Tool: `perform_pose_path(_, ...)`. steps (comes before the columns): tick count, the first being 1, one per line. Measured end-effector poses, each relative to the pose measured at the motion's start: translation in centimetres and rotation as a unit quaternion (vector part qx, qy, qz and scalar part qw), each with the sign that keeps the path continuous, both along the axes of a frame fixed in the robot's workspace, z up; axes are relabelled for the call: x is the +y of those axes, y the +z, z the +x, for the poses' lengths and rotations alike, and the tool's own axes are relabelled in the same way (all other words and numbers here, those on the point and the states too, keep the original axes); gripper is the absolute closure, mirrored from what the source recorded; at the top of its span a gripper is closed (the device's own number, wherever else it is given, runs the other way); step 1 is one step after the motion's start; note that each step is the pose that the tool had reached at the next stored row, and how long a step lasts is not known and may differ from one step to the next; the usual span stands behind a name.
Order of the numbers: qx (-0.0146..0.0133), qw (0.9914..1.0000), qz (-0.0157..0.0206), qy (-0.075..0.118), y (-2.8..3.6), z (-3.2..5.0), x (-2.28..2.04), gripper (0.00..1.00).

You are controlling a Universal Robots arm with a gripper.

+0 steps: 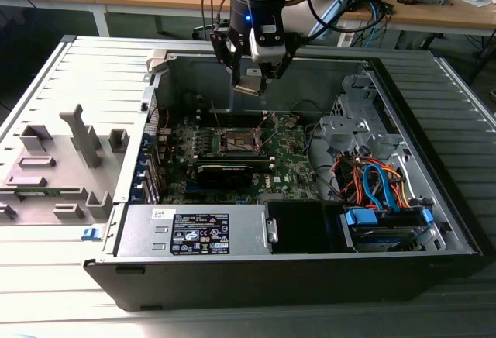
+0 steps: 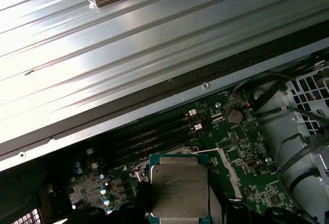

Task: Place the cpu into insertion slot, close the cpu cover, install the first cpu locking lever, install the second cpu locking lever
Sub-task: 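Place the cpu into insertion slot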

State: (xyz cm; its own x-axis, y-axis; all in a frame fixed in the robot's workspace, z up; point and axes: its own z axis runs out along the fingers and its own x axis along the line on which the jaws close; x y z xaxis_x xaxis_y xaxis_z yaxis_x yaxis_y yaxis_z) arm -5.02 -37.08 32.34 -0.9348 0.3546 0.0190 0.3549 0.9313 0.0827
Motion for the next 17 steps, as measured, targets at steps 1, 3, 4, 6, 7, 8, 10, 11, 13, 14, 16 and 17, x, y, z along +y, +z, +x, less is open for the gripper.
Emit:
perform_pose_path(1, 0.0000, 1.00000, 0.0000, 0.000, 0.00, 0.00, 0.00, 0.46)
perform_pose_path(3, 0.0000, 1.00000, 0.0000, -0.001, 0.00, 0.00, 0.00, 0.46)
perform_pose_path(4, 0.0000, 1.00000, 0.0000, -0.001, -0.01, 0.00, 0.00, 0.46)
perform_pose_path(6, 0.0000, 1.00000, 0.0000, -0.001, -0.01, 0.00, 0.00, 0.46)
perform_pose_path(7, 0.0000, 1.00000, 0.0000, -0.001, -0.01, 0.00, 0.00, 0.46)
perform_pose_path(8, 0.0000, 1.00000, 0.0000, -0.002, -0.01, 0.00, 0.00, 0.46)
perform_pose_path(10, 0.0000, 1.00000, 0.0000, -0.002, -0.01, 0.00, 0.00, 0.46)
perform_pose_path(11, 0.0000, 1.00000, 0.0000, -0.002, -0.01, 0.00, 0.00, 0.46)
perform_pose_path(13, 0.0000, 0.99999, 0.0000, -0.004, -0.02, 0.00, 0.00, 0.46)
perform_pose_path(14, 0.0000, 0.99999, 0.0000, -0.004, -0.02, 0.00, 0.00, 0.46)
perform_pose_path(16, 0.0000, 0.99999, 0.0000, -0.004, -0.02, 0.00, 0.00, 0.46)
perform_pose_path(17, 0.0000, 0.99999, 0.0000, -0.005, -0.02, 0.00, 0.00, 0.46)
